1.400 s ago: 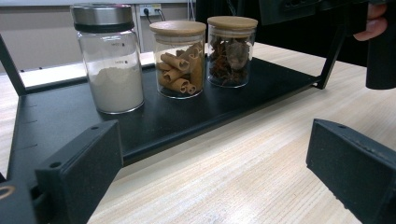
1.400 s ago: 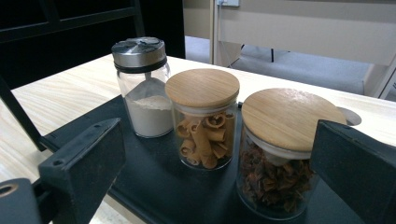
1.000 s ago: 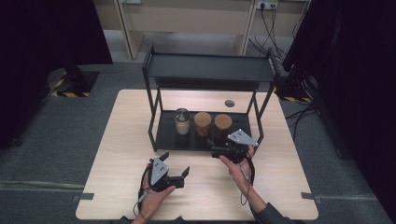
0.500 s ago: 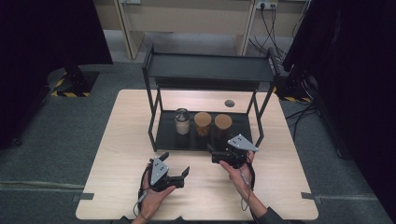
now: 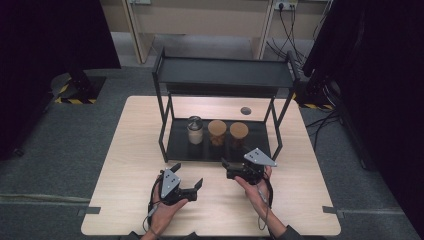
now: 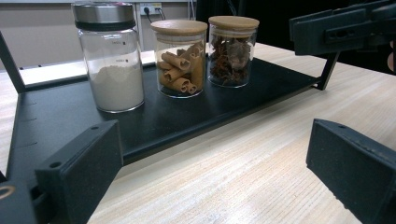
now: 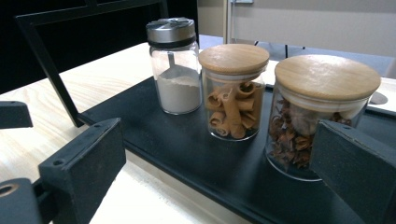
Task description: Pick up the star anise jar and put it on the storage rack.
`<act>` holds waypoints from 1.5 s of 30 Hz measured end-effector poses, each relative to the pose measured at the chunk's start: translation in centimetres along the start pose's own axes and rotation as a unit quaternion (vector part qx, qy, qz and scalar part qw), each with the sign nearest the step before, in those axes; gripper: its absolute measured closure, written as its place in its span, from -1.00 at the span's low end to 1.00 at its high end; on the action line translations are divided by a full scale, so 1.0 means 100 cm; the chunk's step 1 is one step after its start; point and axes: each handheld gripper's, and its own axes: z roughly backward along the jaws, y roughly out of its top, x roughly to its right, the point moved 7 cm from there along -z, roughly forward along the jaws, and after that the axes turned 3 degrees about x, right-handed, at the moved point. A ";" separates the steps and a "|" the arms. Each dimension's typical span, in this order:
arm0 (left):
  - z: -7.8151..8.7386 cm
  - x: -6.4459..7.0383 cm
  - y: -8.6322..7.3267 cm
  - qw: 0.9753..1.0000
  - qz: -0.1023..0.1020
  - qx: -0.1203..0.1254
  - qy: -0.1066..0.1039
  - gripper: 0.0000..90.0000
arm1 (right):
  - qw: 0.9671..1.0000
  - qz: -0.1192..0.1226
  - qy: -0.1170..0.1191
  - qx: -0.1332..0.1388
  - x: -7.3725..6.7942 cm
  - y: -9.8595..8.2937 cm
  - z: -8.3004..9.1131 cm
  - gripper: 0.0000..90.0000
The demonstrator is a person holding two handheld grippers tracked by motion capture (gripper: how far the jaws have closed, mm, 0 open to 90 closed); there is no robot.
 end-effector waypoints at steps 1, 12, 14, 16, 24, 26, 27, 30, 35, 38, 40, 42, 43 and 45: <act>0.000 0.000 0.000 1.000 0.000 0.000 0.000 -0.93 | 1.000 0.000 0.001 -0.001 0.000 -0.001 0.000 -0.92; 0.000 0.000 0.000 1.000 -0.002 0.000 0.000 -0.93 | 1.000 0.004 0.002 0.002 -0.003 -0.003 0.001 -0.92; 0.000 0.000 0.000 1.000 -0.003 0.000 0.000 -0.93 | 1.000 0.005 0.004 -0.001 -0.005 -0.004 0.002 -0.92; 0.000 0.000 0.000 1.000 -0.002 -0.001 0.000 -0.93 | 1.000 0.006 0.007 -0.002 -0.006 -0.006 0.002 -0.92; 0.000 0.001 0.000 1.000 -0.006 -0.001 -0.002 -0.93 | 1.000 0.006 0.009 -0.004 -0.009 -0.009 0.007 -0.92; 0.000 0.001 0.000 1.000 -0.006 -0.001 -0.002 -0.93 | 1.000 0.006 0.011 -0.005 -0.011 -0.009 0.008 -0.92; 0.000 0.001 0.000 1.000 -0.006 -0.001 -0.002 -0.93 | 1.000 0.007 0.012 -0.006 -0.011 -0.010 0.008 -0.92; 0.000 0.001 0.000 1.000 -0.005 0.000 -0.002 -0.93 | 1.000 0.007 0.014 -0.008 -0.012 -0.011 0.009 -0.92; 0.000 0.001 0.000 1.000 -0.007 -0.001 -0.002 -0.93 | 1.000 0.009 0.016 -0.010 -0.014 -0.014 0.010 -0.92; 0.000 0.001 0.000 1.000 -0.006 0.000 -0.002 -0.93 | 1.000 0.009 0.019 -0.011 -0.016 -0.015 0.012 -0.92; 0.000 0.001 0.000 1.000 -0.006 0.000 -0.002 -0.93 | 1.000 0.010 0.021 -0.012 -0.017 -0.016 0.012 -0.92; 0.000 0.001 0.000 1.000 -0.007 0.000 -0.002 -0.93 | 1.000 0.010 0.023 -0.013 -0.018 -0.016 0.013 -0.92; 0.000 0.001 0.000 1.000 -0.007 0.000 -0.002 -0.93 | 1.000 0.010 0.023 -0.013 -0.019 -0.017 0.013 -0.92; 0.000 0.001 0.000 1.000 -0.006 0.000 -0.002 -0.93 | 1.000 0.009 0.026 -0.014 -0.020 -0.017 0.014 -0.92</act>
